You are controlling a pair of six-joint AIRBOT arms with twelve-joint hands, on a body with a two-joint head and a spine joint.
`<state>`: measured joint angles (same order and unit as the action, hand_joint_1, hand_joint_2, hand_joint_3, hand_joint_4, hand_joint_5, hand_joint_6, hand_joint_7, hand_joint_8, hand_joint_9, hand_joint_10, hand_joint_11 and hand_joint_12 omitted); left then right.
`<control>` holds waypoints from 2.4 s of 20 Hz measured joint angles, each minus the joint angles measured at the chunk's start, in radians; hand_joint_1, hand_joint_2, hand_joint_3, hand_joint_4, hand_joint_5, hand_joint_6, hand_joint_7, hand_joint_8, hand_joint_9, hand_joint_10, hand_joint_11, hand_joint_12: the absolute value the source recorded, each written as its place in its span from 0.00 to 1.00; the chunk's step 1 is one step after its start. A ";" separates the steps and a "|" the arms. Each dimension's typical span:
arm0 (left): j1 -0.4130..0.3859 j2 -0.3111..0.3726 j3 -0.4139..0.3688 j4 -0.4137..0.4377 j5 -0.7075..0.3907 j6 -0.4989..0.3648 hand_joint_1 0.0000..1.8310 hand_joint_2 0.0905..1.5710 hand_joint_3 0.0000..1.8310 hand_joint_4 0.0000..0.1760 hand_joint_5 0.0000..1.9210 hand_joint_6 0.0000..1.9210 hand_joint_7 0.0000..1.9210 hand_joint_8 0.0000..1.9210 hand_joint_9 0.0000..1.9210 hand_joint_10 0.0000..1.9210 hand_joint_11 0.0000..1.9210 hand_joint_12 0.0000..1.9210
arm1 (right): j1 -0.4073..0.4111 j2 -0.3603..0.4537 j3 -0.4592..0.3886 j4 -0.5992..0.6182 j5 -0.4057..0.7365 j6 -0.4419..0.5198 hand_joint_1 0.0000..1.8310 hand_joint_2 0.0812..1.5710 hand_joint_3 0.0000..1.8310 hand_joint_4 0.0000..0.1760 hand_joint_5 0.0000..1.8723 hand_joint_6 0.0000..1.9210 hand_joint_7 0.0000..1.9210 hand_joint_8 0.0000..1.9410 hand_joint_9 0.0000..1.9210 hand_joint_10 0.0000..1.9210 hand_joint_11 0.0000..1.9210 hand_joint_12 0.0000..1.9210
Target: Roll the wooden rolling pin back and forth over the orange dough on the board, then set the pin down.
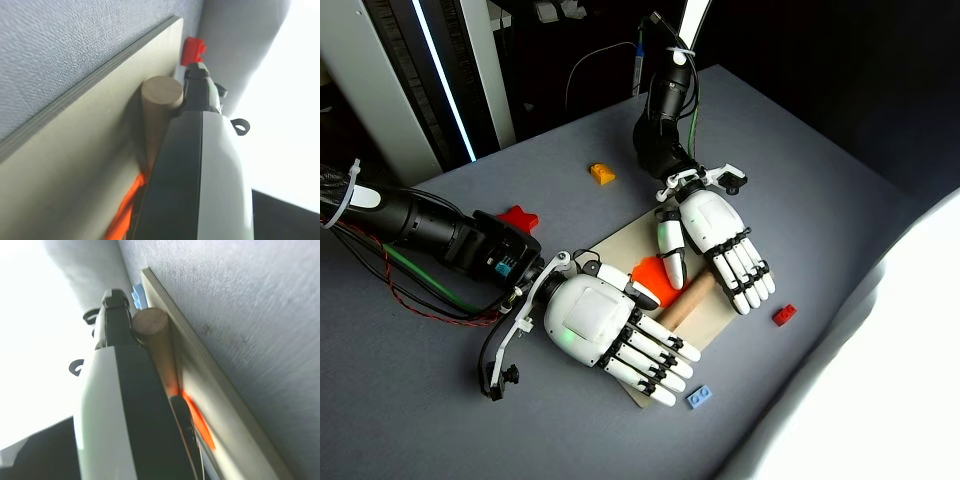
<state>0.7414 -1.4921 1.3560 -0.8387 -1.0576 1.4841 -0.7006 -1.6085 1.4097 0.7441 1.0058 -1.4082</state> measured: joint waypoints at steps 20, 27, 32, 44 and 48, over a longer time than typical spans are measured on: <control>-0.021 -0.038 0.070 0.007 0.027 -0.011 0.00 0.91 0.00 0.00 0.04 0.00 0.04 0.00 0.02 0.00 0.00 0.06 | 0.006 0.010 0.019 -0.040 -0.047 0.033 0.00 0.97 0.00 0.00 0.05 0.01 0.03 0.00 0.01 0.00 0.00 0.00; -0.021 -0.037 0.068 0.007 0.027 -0.011 0.00 0.91 0.00 0.00 0.03 0.00 0.03 0.00 0.01 0.00 0.00 0.05 | 0.006 0.016 0.019 -0.047 -0.058 0.046 0.00 0.97 0.00 0.00 0.05 0.00 0.04 0.00 0.01 0.00 0.00 0.00; -0.024 -0.029 0.050 -0.008 0.029 -0.004 0.00 0.91 0.00 0.00 0.04 0.00 0.04 0.00 0.02 0.00 0.00 0.06 | 0.006 0.018 0.019 -0.052 -0.065 0.049 0.00 0.97 0.00 0.00 0.05 0.00 0.04 0.00 0.01 0.00 0.00 0.00; -0.025 0.019 -0.014 -0.013 0.061 0.008 0.00 0.91 0.00 0.00 0.04 0.00 0.04 0.00 0.03 0.00 0.00 0.08 | 0.003 0.041 -0.027 -0.049 -0.068 0.049 0.00 0.97 0.00 0.00 0.06 0.01 0.05 0.01 0.02 0.01 0.00 0.00; -0.025 0.040 -0.048 -0.016 0.073 0.019 0.00 0.91 0.00 0.00 0.07 0.01 0.08 0.00 0.06 0.01 0.00 0.14 | -0.003 0.044 -0.039 -0.050 -0.059 0.048 0.00 0.97 0.00 0.00 0.11 0.03 0.12 0.03 0.08 0.03 0.02 0.01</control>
<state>0.7166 -1.4525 1.3079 -0.8543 -0.9844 1.5036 -0.7036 -1.5642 1.3708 0.6937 0.9466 -1.3605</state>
